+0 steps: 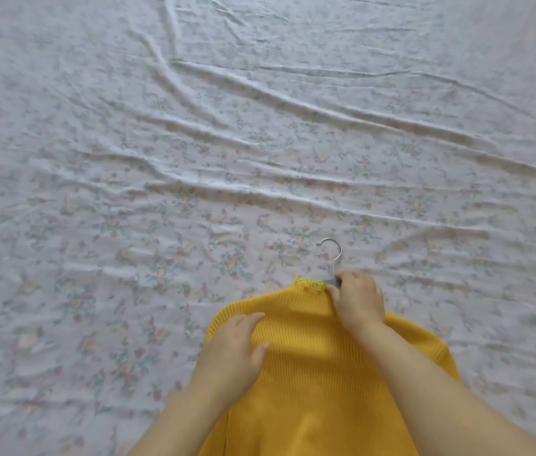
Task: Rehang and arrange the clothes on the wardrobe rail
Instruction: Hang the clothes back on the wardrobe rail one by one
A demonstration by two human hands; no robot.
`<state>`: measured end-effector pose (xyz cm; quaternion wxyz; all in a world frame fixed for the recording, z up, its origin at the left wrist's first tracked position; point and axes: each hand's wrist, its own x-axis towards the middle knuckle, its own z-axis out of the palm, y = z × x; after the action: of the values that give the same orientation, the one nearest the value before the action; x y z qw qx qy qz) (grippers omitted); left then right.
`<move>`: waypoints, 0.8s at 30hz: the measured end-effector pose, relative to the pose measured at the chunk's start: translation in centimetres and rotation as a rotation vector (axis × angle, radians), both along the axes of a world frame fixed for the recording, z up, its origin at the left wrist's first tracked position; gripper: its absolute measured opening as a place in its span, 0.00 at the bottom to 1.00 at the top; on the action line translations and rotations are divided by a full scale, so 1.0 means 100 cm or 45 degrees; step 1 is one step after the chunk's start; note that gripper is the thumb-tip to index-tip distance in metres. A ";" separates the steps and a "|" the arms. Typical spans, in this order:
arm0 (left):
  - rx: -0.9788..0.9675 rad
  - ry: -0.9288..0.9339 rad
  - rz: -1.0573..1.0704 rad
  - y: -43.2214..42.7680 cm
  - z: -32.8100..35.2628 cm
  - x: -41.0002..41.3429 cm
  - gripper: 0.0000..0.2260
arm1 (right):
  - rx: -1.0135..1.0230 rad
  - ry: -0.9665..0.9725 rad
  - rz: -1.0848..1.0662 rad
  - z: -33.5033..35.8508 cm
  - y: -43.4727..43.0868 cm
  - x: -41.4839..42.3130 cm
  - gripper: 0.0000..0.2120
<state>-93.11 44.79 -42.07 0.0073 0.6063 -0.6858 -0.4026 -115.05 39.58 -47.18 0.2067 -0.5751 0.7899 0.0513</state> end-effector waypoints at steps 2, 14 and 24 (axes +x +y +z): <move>0.000 -0.003 0.010 0.003 0.001 0.001 0.22 | -0.042 -0.130 -0.088 0.004 0.002 -0.002 0.13; -0.299 0.035 0.040 0.024 0.111 -0.007 0.21 | -0.351 -0.742 -0.310 0.193 0.092 0.034 0.11; -0.506 0.398 0.511 0.105 0.250 0.052 0.14 | -0.502 -0.788 -0.017 0.351 0.153 0.092 0.12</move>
<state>-87.88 55.31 -17.05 0.3101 0.6470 -0.6082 -0.3397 -105.89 54.83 -12.10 0.3213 -0.5870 0.6884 -0.2797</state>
